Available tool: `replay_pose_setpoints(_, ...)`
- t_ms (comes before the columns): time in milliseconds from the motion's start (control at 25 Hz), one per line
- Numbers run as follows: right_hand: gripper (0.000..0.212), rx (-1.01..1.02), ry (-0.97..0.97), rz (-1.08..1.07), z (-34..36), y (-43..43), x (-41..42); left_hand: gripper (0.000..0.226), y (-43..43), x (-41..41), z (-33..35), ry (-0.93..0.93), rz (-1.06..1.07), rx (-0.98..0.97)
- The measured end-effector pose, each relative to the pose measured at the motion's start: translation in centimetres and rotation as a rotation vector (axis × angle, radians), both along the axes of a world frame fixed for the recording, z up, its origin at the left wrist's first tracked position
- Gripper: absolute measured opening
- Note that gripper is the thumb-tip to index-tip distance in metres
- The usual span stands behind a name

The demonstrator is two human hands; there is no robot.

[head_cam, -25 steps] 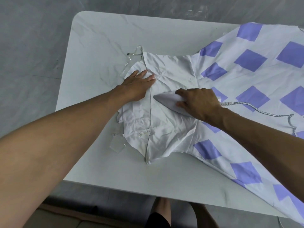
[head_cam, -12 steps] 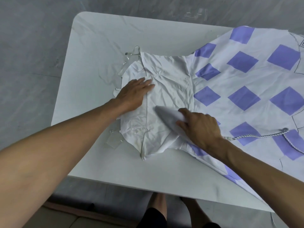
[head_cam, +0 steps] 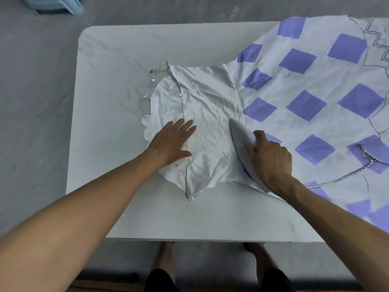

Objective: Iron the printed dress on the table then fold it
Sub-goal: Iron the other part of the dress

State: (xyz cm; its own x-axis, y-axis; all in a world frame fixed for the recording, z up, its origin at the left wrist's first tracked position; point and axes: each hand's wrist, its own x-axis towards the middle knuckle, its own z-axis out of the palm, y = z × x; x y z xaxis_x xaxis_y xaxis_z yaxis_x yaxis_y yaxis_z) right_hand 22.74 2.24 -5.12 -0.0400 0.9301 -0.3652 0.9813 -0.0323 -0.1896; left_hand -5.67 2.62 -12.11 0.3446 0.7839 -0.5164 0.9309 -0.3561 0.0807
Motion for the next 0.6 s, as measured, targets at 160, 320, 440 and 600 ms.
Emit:
replay_pose_setpoints(160,0.036,0.027,-0.079,-0.020,0.0,-1.3,-2.9,0.076,1.0,-1.5,-0.7,-0.240,0.040,-0.047)
replay_pose_setpoints(320,0.034,-0.025,-0.036,-0.026,0.2,-3.6,-6.7,0.066,2.6,-3.4,-1.3,-0.477,0.110,-0.095)
replay_pose_setpoints(440,0.036,-0.107,0.031,0.079,0.4,-6.3,-9.5,0.072,3.8,-3.7,-1.2,-0.545,0.222,-0.138)
replay_pose_setpoints(600,0.036,-0.075,0.081,-0.019,1.2,-7.4,-9.5,0.059,5.0,-4.0,-1.2,-0.483,-0.026,0.056)
